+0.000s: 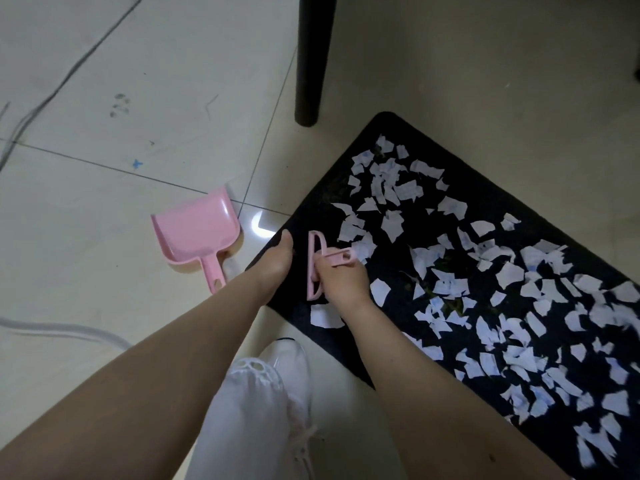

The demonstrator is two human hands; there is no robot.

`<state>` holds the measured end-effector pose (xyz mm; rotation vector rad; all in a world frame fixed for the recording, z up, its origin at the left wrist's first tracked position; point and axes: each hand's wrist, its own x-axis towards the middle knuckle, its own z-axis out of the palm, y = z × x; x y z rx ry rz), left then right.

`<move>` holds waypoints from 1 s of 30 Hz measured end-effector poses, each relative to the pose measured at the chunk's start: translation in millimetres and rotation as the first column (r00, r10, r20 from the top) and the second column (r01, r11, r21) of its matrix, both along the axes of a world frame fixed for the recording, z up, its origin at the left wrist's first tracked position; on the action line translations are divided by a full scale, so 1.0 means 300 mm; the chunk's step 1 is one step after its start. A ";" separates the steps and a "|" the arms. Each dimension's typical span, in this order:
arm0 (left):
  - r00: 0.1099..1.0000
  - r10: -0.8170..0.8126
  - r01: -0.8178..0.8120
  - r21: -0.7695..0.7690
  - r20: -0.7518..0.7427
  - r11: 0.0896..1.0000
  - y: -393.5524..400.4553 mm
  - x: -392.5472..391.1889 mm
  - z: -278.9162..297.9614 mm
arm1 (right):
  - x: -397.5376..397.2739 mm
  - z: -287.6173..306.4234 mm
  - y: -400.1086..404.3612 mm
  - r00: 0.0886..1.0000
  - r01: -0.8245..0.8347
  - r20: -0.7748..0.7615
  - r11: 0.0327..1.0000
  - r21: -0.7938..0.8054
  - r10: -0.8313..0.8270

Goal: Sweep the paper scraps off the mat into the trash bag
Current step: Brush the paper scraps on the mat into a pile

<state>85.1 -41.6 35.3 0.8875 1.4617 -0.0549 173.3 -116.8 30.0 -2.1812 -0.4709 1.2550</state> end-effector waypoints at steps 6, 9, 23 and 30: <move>0.999 -0.033 0.033 -0.014 -0.001 0.999 -0.009 0.005 0.007 | 0.128 0.012 -0.089 0.963 0.174 0.208 0.985 0.012 -0.173; 0.999 -0.035 0.035 0.002 -0.012 0.999 -0.017 0.026 0.001 | 0.169 0.031 -0.115 0.920 0.249 0.305 0.968 0.026 -0.245; 0.996 0.088 -0.086 -0.063 0.023 0.994 -0.066 0.065 0.005 | -0.076 -0.016 -0.156 0.928 0.344 -0.154 0.939 -0.005 -0.340; 0.999 0.006 -0.004 -0.075 0.033 0.997 -0.081 0.068 0.024 | 0.099 0.022 -0.257 0.975 0.194 0.106 0.981 0.009 -0.194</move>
